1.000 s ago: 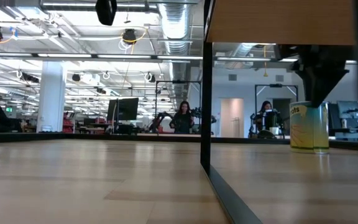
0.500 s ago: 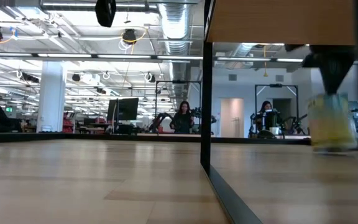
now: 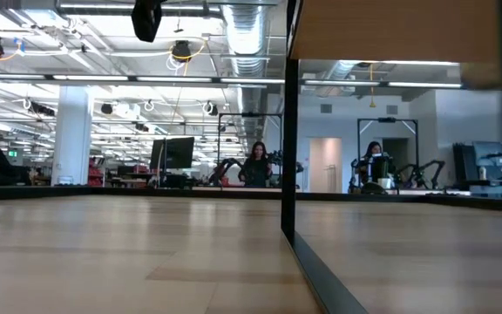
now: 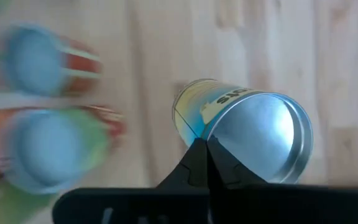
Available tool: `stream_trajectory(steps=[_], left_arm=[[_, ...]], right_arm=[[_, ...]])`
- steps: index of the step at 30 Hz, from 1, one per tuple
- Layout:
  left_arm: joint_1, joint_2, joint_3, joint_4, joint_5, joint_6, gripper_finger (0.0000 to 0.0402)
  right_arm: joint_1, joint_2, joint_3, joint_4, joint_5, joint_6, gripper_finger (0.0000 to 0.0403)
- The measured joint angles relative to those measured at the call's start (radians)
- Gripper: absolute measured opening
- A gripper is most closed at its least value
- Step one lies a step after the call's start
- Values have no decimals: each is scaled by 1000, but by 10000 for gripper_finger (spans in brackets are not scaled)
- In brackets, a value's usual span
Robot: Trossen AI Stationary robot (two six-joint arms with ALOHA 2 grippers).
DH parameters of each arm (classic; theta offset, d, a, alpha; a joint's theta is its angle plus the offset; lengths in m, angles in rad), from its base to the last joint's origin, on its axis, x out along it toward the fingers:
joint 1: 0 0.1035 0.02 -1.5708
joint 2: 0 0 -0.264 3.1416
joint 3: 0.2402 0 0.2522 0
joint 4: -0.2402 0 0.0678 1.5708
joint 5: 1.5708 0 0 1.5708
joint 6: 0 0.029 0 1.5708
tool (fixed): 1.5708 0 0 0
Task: Pick and place cans onto a shelf
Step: Put the large canned carrot on the shelf
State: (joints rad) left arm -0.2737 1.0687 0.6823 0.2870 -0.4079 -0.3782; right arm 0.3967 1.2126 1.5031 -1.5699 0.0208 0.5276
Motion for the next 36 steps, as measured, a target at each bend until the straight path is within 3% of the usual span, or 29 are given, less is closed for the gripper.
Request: stream_trajectory(steps=[4,13,26,31,36], left_arm=[[0,0,0,-9,-12,0,0],[1,0,0,-9,-15,1,0],[0,0,0,-10,-15,9,0],[0,0,0,-11,-15,8,0],[0,0,0,-10,-16,8,0]], right_arm=[[95,37,112,-2,12,75,1],[193,47,168,-1,32,166,0],[229,-72,88,1,6,313,0],[321,-168,-2,-5,3,443,0],[439,-169,7,0,-31,544,0]])
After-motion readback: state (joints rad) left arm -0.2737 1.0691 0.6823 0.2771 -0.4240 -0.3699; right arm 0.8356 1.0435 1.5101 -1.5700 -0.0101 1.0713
